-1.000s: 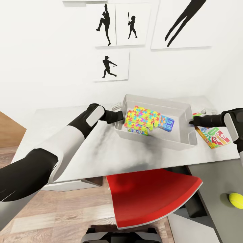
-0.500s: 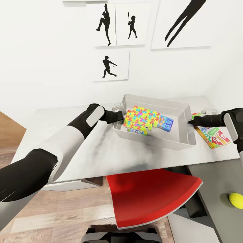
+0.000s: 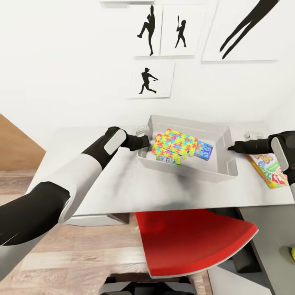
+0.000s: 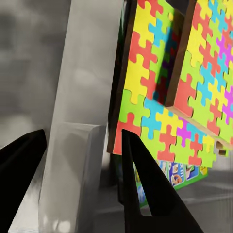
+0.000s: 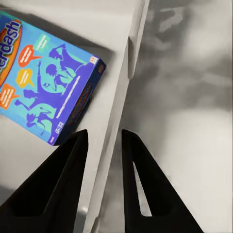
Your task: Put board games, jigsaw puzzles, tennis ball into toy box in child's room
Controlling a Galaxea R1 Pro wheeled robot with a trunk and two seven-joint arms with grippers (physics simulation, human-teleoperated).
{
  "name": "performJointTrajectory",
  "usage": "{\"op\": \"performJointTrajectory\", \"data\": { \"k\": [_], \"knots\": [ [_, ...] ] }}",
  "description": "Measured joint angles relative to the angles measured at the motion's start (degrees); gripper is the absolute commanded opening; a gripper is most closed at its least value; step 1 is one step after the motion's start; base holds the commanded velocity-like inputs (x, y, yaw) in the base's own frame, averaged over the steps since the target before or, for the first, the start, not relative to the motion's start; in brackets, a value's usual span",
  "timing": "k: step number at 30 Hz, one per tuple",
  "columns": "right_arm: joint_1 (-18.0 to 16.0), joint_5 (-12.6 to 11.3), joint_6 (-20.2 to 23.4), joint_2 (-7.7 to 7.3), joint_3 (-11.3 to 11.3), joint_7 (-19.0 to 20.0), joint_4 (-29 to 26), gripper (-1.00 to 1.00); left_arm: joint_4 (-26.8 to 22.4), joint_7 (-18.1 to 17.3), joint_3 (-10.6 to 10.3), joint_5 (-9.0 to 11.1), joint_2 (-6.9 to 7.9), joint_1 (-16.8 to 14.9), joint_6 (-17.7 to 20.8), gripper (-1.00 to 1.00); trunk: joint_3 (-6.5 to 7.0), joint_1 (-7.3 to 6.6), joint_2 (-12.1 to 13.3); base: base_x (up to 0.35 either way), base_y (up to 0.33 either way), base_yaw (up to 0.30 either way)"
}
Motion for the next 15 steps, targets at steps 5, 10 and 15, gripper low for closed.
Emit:
{"op": "performJointTrajectory", "data": {
  "k": [5, 10, 15],
  "knots": [
    [0.0, -0.2, 0.0, -0.09, 0.1, -0.1, 0.0, -1.0, -0.2, -0.1, 0.0, 0.0, 0.02, 0.1, 0.0, -1.0, 0.0, -0.02, 0.0, 0.0, 0.0, 0.292],
    [0.0, -0.3, 0.0, -0.11, 0.1, -0.1, 0.0, -1.0, -0.3, -0.1, 0.0, 0.0, 0.03, 0.2, 0.0, -1.0, 0.0, -0.01, 0.0, 0.0, 0.0, 0.295],
    [0.0, -0.3, 0.0, -0.13, 0.2, -0.1, 0.0, -1.0, -0.4, 0.0, -0.1, 0.0, 0.03, 0.2, 0.0, -1.0, 0.0, 0.0, 0.0, 0.0, 0.0, 0.295]
  ]
}}
